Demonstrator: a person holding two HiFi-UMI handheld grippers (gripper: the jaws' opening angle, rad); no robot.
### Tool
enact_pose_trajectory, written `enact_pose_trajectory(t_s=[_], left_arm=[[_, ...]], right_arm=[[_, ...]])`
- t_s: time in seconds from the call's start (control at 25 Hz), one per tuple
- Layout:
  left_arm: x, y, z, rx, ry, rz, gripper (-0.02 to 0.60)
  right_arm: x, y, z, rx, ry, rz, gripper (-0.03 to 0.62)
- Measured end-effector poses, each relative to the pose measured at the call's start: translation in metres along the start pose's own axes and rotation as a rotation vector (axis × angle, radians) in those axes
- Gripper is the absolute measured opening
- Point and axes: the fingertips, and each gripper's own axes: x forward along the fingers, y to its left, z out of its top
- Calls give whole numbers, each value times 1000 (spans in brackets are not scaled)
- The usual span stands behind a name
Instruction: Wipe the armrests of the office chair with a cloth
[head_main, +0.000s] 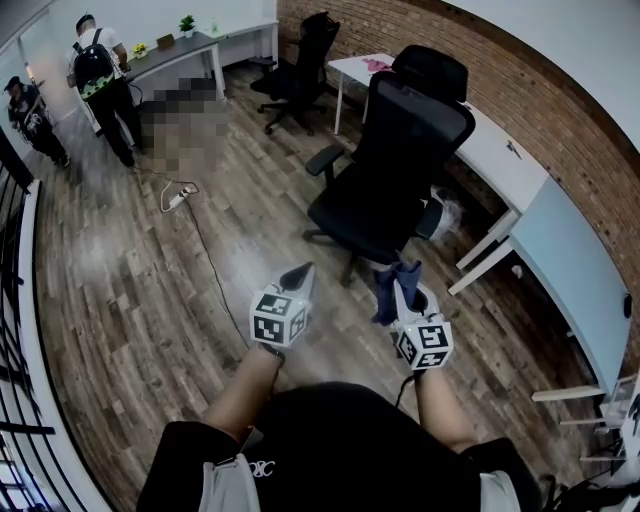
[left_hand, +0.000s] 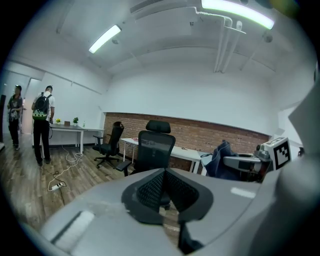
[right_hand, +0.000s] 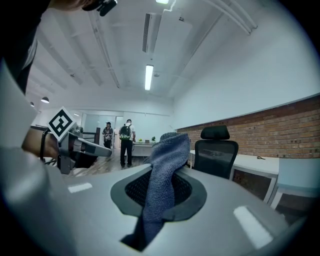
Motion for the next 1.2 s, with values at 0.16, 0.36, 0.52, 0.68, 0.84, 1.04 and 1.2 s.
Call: enact_pose_trajectory(t_s=[0.16,0.36,0.52,0.68,0.84,1.04,1.2], left_arm=[[-2,13,-2,-8,-2,-18,6],[-7,29,-17,-23,4,-30,6],[-3,35,-25,-28,21,-37,6],[10,38,-30,-33,27,-52,6],[31,47,-26,-27,32,-58,6],[67,68,-6,-35,29,-31,6],[105,83,19,-33,10,3,6]], right_arm=[[5,10,0,-3,10,-18,38],[4,20,-1,56,1,-43,38],[8,20,-11,56,21,-54,38],[21,8,-20,70,29,-63,38],[48,-7,-22,67,27,-41,38],[96,-32,-11,43,15,1,38],[139,-61,-4,36,20,36,39]])
